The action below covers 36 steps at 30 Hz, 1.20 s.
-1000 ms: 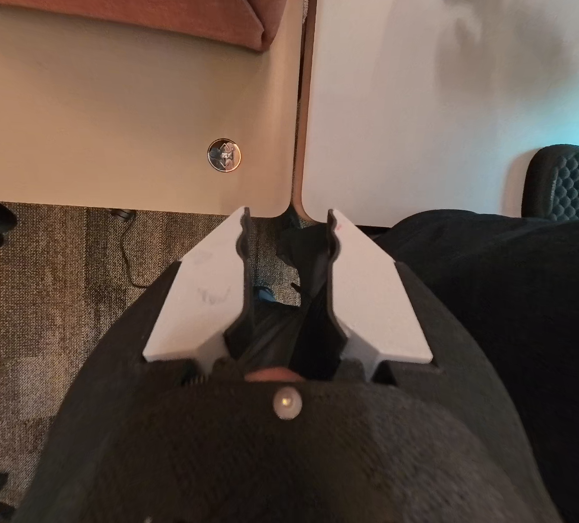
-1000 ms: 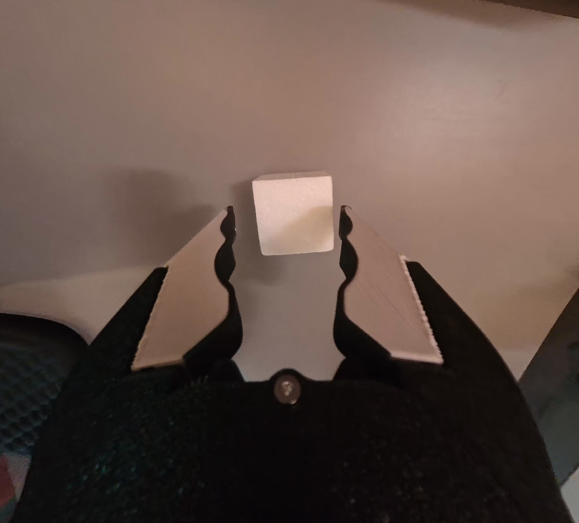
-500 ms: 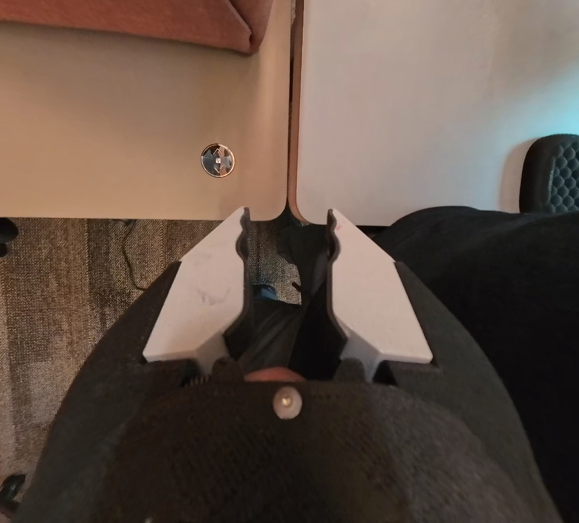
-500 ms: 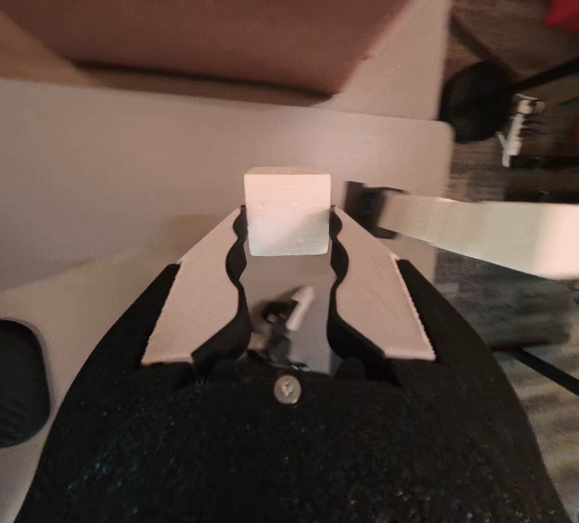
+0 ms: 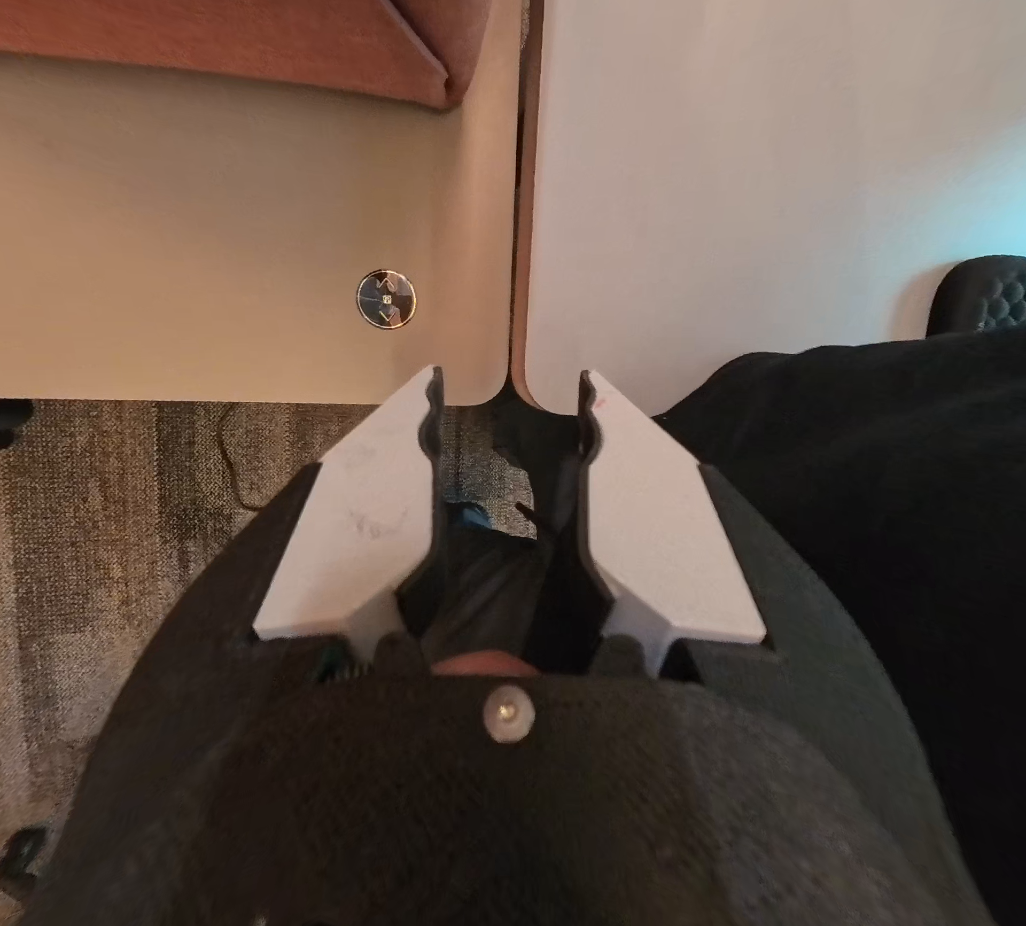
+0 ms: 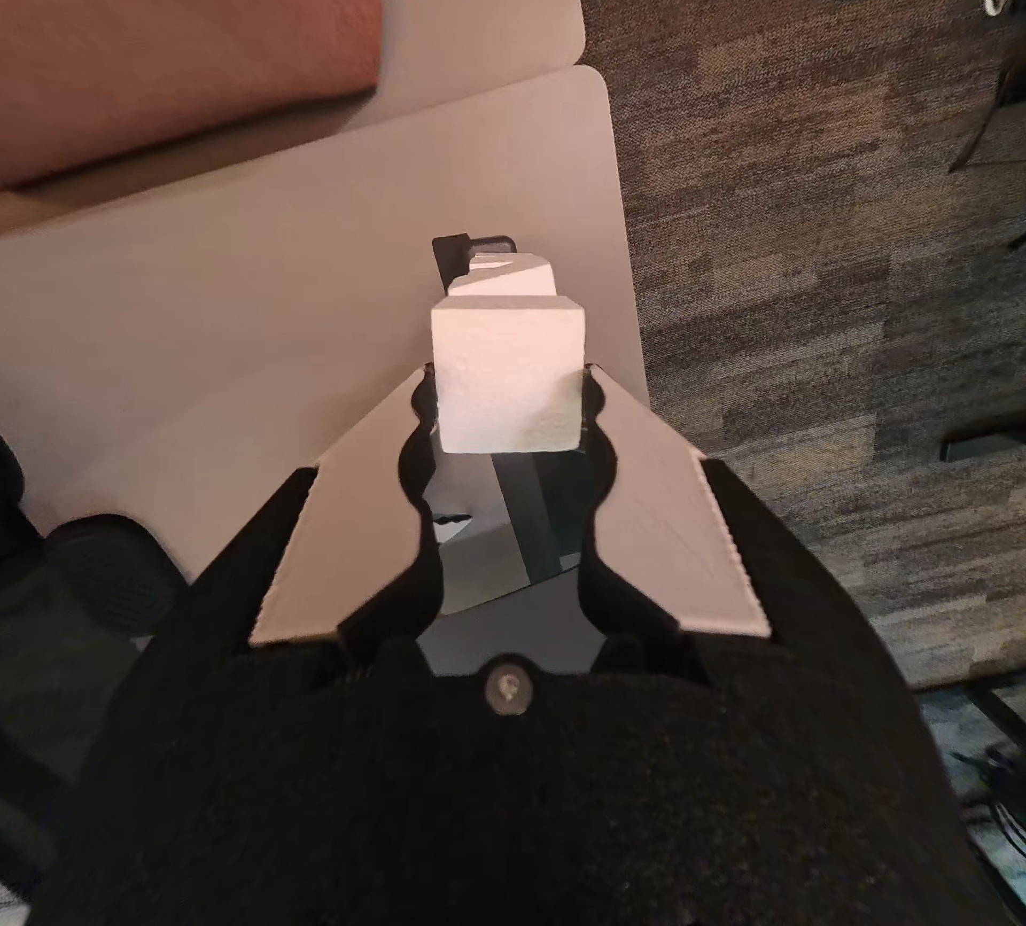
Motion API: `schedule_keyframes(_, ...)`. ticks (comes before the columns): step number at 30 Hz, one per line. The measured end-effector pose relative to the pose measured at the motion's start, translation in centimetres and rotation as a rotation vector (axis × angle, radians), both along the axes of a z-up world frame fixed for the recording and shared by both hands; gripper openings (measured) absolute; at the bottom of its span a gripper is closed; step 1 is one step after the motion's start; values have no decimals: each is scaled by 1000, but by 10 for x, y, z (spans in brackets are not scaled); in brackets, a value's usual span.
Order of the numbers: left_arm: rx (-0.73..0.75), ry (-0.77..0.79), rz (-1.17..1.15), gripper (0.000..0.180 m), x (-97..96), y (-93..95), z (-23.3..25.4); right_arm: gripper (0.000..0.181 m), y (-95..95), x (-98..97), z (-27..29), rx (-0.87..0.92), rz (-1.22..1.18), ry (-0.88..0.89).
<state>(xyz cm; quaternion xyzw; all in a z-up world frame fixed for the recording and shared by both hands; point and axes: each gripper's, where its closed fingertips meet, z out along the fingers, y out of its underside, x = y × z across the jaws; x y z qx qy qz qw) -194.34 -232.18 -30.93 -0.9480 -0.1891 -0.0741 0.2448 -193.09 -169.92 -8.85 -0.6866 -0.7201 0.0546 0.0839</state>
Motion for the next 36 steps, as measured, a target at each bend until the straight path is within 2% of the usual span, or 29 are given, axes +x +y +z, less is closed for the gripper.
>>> schedule_keyframes(13, -9, -19, 2, 46, 1, -2, -4, 52, 1, -6, -21, 73, 56, -29)
schedule_keyframes(16, -9, -11, -6, 46, 1, -1, -4, 67, 0, -5, -27, 64, 47, -37)
schedule_keyframes(20, -5, -16, 4, 46, 0, -2, -4, 69, -1, -6, -12, 81, 51, 35)
schedule_keyframes(22, -3, -18, 9, 46, -1, -3, -4, 69, -5, -15, 15, 76, 59, 187)
schedule_keyframes(23, -1, -18, 10, 46, 0, -3, -4, 66, -8, -23, 36, 89, 74, 326)
schedule_keyframes(24, 1, -20, 12, 46, 0, -3, -5, 56, -9, -34, 66, 122, 82, 522)
schedule_keyframes(25, 2, -27, 14, 46, 1, -3, -5, 34, -5, -42, 102, 178, 47, 764)
schedule_keyframes(26, 0, -33, 12, 46, 2, -3, -6, 0, 5, -41, 137, 221, -56, 1009)
schedule_keyframes(27, -3, -34, 7, 46, 3, -2, -7, 0, 22, -31, 157, 241, -198, 1180)
schedule_keyframes(28, -6, -29, 1, 46, 3, -2, -7, 0, 47, -20, 151, 285, -341, 1182)
schedule_keyframes(30, -13, -17, -11, 46, 3, -2, -6, 0, 110, 18, 96, 521, -600, 840)
schedule_keyframes(32, -21, -14, -6, 46, 3, -4, -6, 0, 142, 46, 52, 664, -664, 552)
schedule_keyframes(34, -27, -27, 8, 46, 4, -6, -7, 0, 153, 45, 14, 644, -645, 444)
schedule_keyframes(36, -34, -24, 16, 46, 3, -7, -7, 0, 155, 34, -24, 537, -666, 430)
